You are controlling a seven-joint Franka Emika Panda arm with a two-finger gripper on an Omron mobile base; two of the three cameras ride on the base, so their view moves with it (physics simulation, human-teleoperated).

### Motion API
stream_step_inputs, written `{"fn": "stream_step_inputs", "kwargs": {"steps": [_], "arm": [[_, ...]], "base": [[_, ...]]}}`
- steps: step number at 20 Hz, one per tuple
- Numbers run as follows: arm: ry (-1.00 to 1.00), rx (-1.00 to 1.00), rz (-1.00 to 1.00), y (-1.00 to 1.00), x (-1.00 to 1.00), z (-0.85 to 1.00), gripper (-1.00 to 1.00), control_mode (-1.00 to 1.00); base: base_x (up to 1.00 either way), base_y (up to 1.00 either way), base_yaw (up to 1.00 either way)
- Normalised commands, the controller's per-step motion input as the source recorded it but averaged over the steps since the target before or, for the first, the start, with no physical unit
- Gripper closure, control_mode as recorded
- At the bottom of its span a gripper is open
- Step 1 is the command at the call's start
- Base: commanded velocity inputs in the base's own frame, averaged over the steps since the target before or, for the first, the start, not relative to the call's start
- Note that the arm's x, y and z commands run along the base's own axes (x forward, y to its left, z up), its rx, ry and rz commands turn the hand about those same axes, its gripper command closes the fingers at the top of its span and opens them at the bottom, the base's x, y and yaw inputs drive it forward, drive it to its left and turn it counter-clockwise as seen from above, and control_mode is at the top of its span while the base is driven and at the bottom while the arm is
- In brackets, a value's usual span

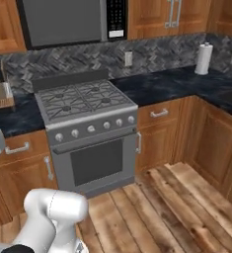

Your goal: There is a bowl on the dining counter. Grab a lemon wedge from the fridge and place it in the bowl. Then get the liquor bottle and glass cup from the cabinet and place them next to the bowl.

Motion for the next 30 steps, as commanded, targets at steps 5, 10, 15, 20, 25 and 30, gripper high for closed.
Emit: {"fn": "stream_step_inputs", "kwargs": {"steps": [5, 10, 15, 20, 25, 30], "arm": [[0.00, 0.00, 0.00, 0.00, 0.00, 0.00, -1.00, 1.00], [0.00, 0.00, 0.00, 0.00, 0.00, 0.00, -1.00, 1.00], [0.00, 0.00, 0.00, 0.00, 0.00, 0.00, -1.00, 1.00], [0.00, 0.00, 0.00, 0.00, 0.00, 0.00, -1.00, 1.00], [0.00, 0.00, 0.00, 0.00, 0.00, 0.00, -1.00, 1.00], [0.00, 0.00, 0.00, 0.00, 0.00, 0.00, -1.00, 1.00]], "base": [[0.78, -0.48, 0.53], [0.96, -0.04, 0.31], [0.99, 0.00, 0.21], [0.78, 0.00, 0.21], [0.52, 0.01, 0.27], [0.60, 0.01, 0.35]]}}
